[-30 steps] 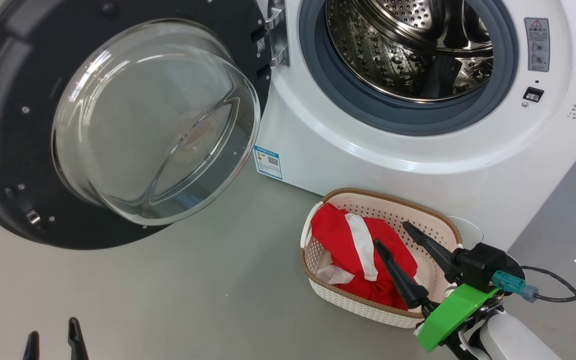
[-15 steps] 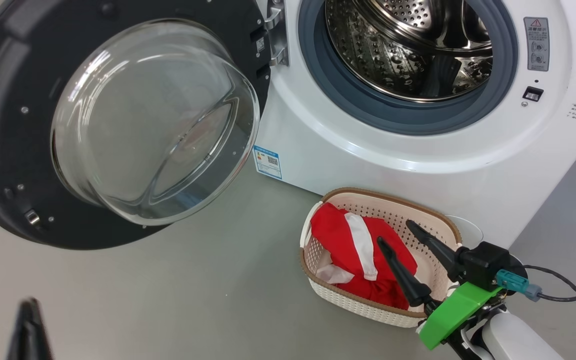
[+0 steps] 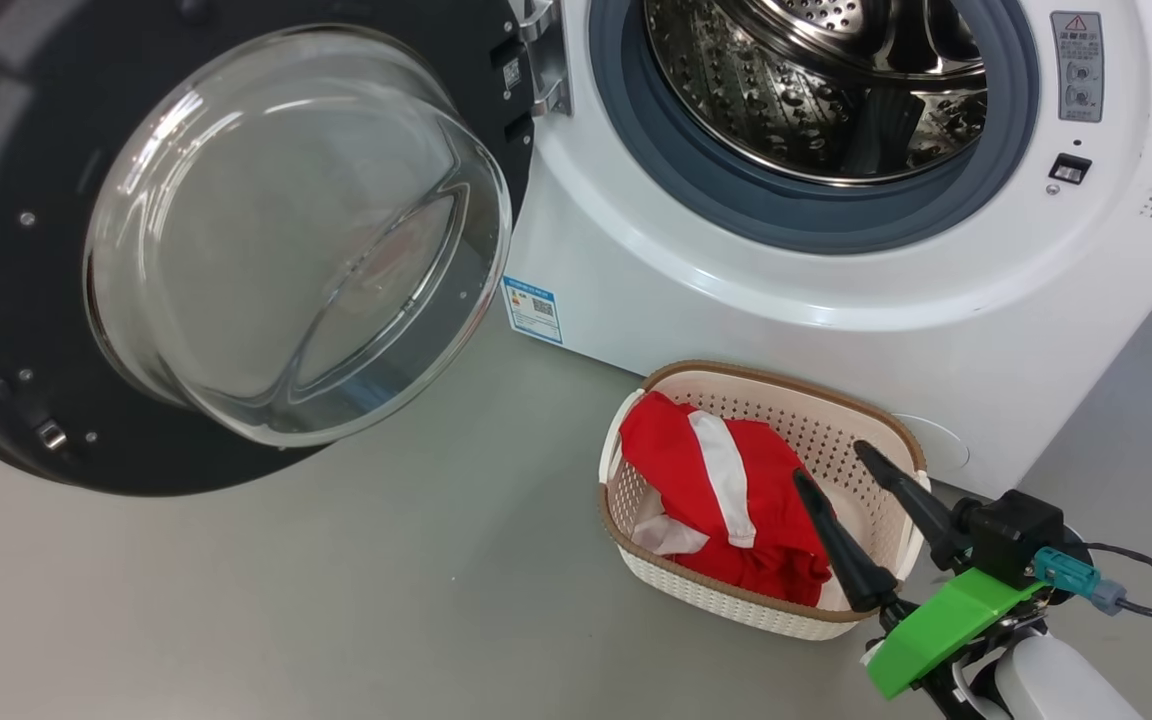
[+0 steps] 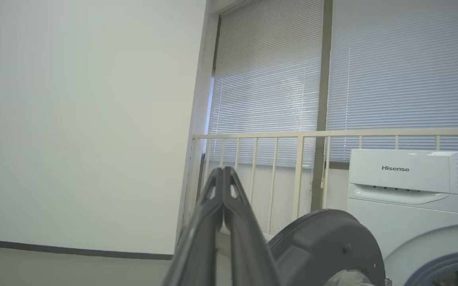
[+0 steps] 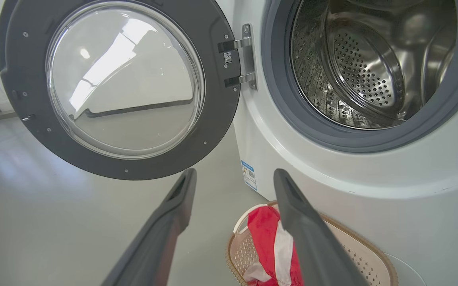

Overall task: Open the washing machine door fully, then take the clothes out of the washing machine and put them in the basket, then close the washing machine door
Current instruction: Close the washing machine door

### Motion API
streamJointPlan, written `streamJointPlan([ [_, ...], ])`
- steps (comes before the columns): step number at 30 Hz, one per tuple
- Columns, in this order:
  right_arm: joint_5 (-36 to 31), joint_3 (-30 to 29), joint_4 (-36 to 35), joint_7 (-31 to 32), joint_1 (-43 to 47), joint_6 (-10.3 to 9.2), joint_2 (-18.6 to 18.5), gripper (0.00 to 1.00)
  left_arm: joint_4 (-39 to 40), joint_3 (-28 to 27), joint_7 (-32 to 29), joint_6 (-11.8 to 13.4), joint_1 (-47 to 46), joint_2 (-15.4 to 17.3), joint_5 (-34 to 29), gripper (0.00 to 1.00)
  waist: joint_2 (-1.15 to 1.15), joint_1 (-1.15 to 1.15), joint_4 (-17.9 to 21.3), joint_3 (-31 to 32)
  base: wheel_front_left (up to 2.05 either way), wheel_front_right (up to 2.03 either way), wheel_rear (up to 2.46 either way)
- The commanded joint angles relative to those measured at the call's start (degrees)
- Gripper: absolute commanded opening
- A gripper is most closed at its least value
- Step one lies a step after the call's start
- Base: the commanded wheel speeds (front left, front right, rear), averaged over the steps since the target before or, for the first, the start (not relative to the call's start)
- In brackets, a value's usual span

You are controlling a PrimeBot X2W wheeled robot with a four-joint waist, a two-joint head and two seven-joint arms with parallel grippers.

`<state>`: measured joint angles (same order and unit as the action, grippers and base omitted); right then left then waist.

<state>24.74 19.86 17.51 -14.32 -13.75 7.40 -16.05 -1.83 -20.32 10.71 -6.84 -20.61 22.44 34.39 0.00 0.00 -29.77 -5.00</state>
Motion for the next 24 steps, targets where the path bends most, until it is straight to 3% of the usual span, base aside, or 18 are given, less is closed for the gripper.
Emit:
streamJointPlan([
  [1,-0.67,0.69,-1.68,-0.68,0.46,0.09,0.05,1.0,-2.42,-2.38,-1.65,-0.38,-5.03,4.58,3.26,0.0,0.0,0.0,0.08,-0.34,0.0,0.0,0.0],
  [9,-1.46,-0.39,-2.38,-0.68,0.48,0.09,-0.18,1.0,-25.57,1.65,-6.21,-0.62,-21.32,15.19,14.01,0.0,0.0,0.0,0.86,-2.11,0.0,0.0,0.0],
  [13,-1.7,-0.32,-2.46,-0.68,-0.06,0.09,-0.56,1.0,-33.79,4.39,-11.5,-0.63,-25.94,17.4,21.08,0.0,0.0,0.0,1.47,-3.17,0.0,0.0,0.0],
  [18,-1.91,0.04,-2.48,-0.68,-1.09,0.09,-0.99,1.0,-42.92,6.35,-22.98,-0.64,-29.71,19.7,29.2,0.0,0.0,0.0,2.44,-4.59,0.0,0.0,0.0],
  [20,-1.97,0.15,-2.48,-0.68,-1.31,0.09,-1.02,1.0,-44.34,6.62,-24.77,-0.64,-30.13,20.43,30.12,0.0,0.0,0.0,2.65,-4.87,0.0,0.0,0.0],
  [24,-2.17,0.33,-2.34,-0.68,-1.88,0.09,-1.19,1.0,-48.55,7.99,-33.92,-0.64,-31.52,21.34,34.41,0.0,0.0,0.0,3.13,-6.09,0.0,0.0,0.0],
])
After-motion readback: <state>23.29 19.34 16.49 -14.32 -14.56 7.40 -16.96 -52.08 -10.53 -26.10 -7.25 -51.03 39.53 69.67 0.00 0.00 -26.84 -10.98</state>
